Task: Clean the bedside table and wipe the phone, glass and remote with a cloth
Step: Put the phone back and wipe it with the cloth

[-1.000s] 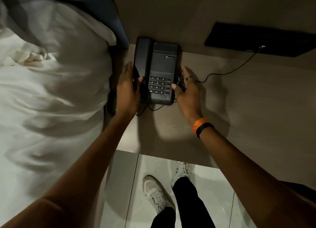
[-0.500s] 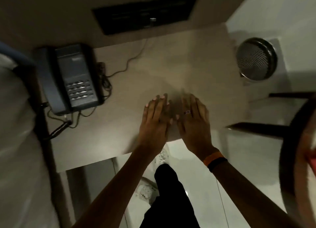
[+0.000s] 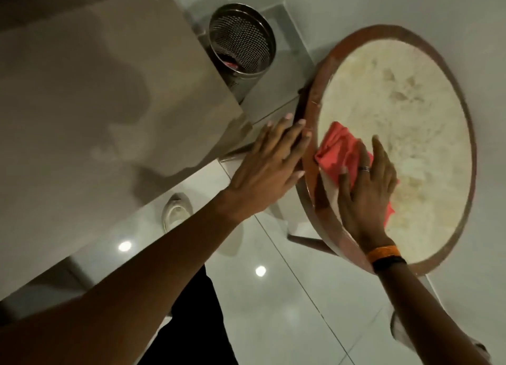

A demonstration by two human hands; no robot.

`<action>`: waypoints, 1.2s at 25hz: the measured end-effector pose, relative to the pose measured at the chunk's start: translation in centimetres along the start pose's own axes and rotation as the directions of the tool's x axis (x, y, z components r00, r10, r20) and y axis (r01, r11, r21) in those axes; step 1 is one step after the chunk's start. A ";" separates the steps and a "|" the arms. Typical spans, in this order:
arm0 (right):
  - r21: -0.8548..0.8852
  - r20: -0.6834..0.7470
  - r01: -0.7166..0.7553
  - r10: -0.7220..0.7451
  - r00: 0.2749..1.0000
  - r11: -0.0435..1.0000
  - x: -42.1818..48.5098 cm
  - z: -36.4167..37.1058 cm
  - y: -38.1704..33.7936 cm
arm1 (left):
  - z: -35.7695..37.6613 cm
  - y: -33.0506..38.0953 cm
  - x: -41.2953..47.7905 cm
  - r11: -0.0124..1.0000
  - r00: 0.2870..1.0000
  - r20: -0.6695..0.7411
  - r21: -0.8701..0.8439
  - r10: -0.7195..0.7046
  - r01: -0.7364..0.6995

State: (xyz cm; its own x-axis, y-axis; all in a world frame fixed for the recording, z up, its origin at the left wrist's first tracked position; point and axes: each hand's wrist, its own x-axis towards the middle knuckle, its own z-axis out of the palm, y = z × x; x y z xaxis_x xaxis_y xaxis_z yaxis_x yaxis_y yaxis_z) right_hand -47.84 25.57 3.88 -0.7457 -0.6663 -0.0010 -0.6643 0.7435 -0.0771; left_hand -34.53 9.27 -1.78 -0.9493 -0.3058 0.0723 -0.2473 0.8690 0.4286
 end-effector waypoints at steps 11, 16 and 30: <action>0.118 0.025 0.045 -0.048 0.999 0.992 -3.5 1.0 -1.9 | -1.1 3.1 0.9 0.920 0.993 0.044 -0.374 -0.110 0.118; 0.374 0.218 0.206 -0.301 0.928 0.904 -5.0 2.3 -11.6 | -4.3 -3.5 -9.9 0.757 0.880 -0.037 -0.527 -0.474 0.386; 0.382 0.138 0.863 -0.944 0.301 0.331 -10.6 4.9 -56.6 | -18.6 -23.5 -41.2 0.315 0.076 -0.474 -0.450 -0.877 0.835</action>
State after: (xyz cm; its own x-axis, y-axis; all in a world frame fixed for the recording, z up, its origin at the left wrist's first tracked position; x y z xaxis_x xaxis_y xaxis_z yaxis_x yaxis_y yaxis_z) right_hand -2.03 -9.76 3.38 0.4100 -0.9098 -0.0648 -0.8432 -0.3510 -0.4072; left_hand 14.02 -5.82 1.93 0.2372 -0.9698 0.0565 -0.7838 -0.1567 0.6010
